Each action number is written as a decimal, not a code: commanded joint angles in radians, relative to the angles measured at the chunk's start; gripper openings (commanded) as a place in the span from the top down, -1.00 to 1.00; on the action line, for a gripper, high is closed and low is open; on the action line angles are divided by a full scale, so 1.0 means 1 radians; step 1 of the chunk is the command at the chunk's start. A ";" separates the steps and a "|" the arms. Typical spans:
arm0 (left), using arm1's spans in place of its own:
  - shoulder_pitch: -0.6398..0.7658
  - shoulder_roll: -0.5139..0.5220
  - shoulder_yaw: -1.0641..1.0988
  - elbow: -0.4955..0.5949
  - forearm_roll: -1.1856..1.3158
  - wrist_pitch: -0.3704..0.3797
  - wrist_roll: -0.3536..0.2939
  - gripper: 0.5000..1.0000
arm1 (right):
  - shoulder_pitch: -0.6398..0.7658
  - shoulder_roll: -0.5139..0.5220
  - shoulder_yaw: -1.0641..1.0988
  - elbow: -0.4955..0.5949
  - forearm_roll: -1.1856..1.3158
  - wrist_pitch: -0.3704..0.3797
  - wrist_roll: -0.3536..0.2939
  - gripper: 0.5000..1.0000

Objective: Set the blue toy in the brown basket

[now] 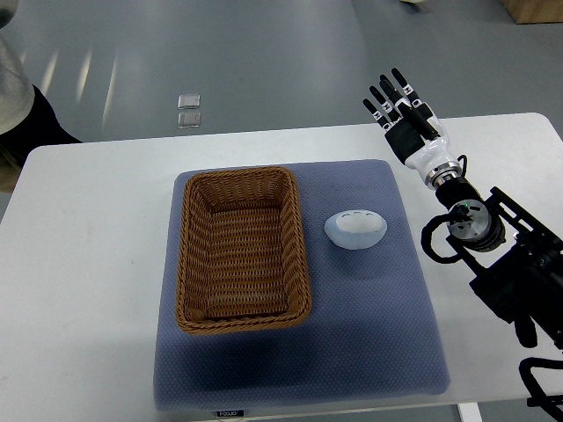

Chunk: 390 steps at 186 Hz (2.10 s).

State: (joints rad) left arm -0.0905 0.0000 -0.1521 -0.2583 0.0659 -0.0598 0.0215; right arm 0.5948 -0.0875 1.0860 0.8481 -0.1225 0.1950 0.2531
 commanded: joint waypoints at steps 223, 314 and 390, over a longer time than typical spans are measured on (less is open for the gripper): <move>0.000 0.000 0.000 -0.001 0.000 0.000 0.000 -1.00 | 1.016 -0.198 -1.465 0.221 -0.592 0.208 -0.337 -0.63; 0.000 0.000 -0.001 0.002 0.000 0.000 0.000 -1.00 | 0.893 -0.297 -1.483 0.301 -0.617 0.103 -0.341 -0.62; 0.000 0.000 -0.001 0.002 0.000 0.000 0.000 -1.00 | 0.777 -0.305 -1.471 0.301 -0.658 -0.015 -0.337 -0.54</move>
State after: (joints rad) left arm -0.0905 0.0000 -0.1535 -0.2561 0.0662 -0.0599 0.0218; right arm 1.3892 -0.3880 -0.3853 1.1490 -0.7687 0.2025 -0.0861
